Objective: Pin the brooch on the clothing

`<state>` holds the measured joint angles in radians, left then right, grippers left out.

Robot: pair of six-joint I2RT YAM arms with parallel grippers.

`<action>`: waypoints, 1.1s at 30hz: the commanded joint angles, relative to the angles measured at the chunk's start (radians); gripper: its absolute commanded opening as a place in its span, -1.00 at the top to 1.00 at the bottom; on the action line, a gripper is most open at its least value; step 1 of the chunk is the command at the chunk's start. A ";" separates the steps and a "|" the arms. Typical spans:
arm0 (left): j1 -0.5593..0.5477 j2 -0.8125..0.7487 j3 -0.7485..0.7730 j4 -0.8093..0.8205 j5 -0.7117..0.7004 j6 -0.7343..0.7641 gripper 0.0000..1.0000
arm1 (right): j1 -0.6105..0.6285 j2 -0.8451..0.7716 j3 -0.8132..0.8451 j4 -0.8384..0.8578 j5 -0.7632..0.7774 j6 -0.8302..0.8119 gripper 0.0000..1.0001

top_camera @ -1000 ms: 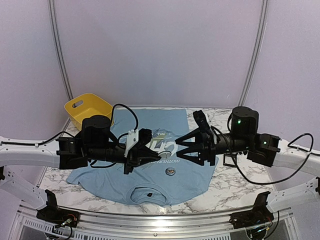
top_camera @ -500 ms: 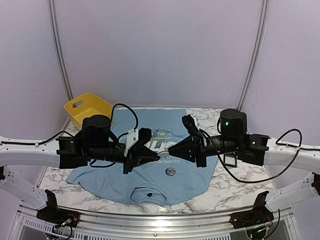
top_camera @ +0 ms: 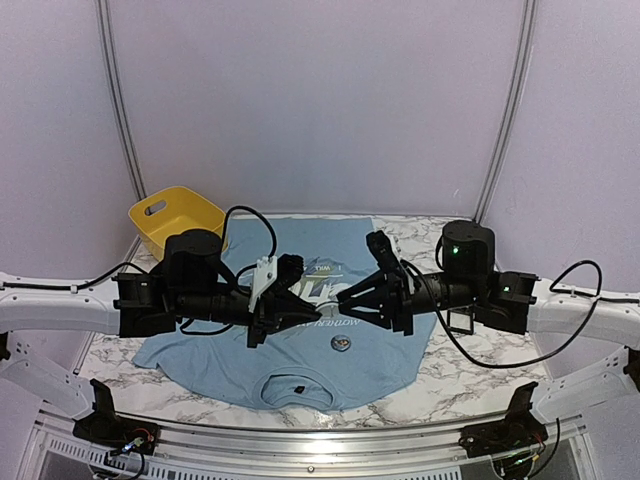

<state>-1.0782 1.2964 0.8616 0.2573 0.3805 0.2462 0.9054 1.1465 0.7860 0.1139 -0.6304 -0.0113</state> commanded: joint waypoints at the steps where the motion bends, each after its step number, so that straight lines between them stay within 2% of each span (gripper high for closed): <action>1: 0.005 0.004 0.032 0.040 -0.006 -0.010 1.00 | 0.005 -0.012 -0.016 0.038 -0.050 0.005 0.60; 5: 0.011 0.014 0.032 0.039 -0.004 -0.011 1.00 | 0.005 -0.024 -0.030 0.063 -0.052 0.005 0.60; 9: 0.011 0.016 0.034 0.040 0.017 -0.018 1.00 | 0.006 -0.015 -0.025 0.059 -0.027 0.016 0.75; 17: 0.011 0.017 0.035 0.040 0.030 -0.024 1.00 | 0.005 0.012 -0.011 0.075 -0.027 0.021 0.80; 26: 0.011 0.027 0.045 0.042 0.042 -0.033 1.00 | 0.005 0.027 -0.003 0.058 -0.037 0.013 0.99; 33: 0.014 0.043 0.049 0.060 0.030 -0.065 1.00 | 0.006 0.026 -0.008 0.066 -0.025 0.019 1.00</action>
<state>-1.0657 1.3155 0.8673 0.2604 0.4107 0.1970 0.9054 1.1625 0.7544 0.1631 -0.6651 -0.0090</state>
